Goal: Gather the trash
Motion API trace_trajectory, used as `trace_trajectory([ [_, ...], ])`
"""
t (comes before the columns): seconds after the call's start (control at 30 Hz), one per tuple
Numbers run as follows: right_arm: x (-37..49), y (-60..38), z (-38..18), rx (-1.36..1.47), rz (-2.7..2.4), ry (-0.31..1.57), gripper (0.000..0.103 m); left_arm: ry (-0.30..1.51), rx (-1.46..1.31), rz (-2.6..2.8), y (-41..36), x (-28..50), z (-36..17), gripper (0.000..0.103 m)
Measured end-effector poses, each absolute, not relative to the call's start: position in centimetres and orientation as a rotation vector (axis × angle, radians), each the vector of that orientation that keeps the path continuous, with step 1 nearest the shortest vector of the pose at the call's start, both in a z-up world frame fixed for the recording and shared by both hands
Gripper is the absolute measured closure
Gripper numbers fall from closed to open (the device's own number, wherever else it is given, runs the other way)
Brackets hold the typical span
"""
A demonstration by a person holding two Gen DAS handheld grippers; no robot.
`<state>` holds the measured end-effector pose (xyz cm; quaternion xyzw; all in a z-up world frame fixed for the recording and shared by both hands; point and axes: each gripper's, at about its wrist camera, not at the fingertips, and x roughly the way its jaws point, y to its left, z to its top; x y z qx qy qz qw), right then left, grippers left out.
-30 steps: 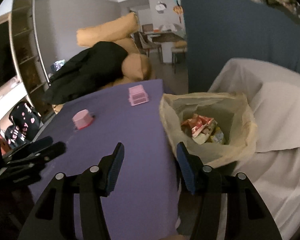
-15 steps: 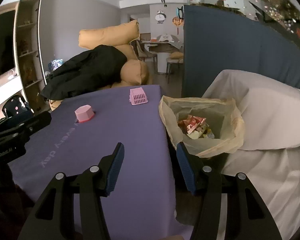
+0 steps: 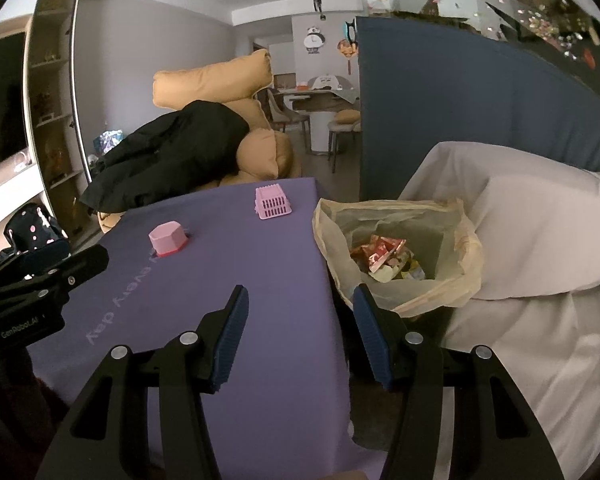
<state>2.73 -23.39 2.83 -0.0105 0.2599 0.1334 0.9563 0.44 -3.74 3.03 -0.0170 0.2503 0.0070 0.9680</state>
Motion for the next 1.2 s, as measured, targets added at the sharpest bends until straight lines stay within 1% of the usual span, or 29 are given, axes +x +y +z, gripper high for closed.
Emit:
trace_trajectory([
  [1.2,2.95,-23.78,2.45,-0.016,0.262,0.532,0.052,0.524,-0.033,0.006,-3.71,0.65,2.66,0.026],
])
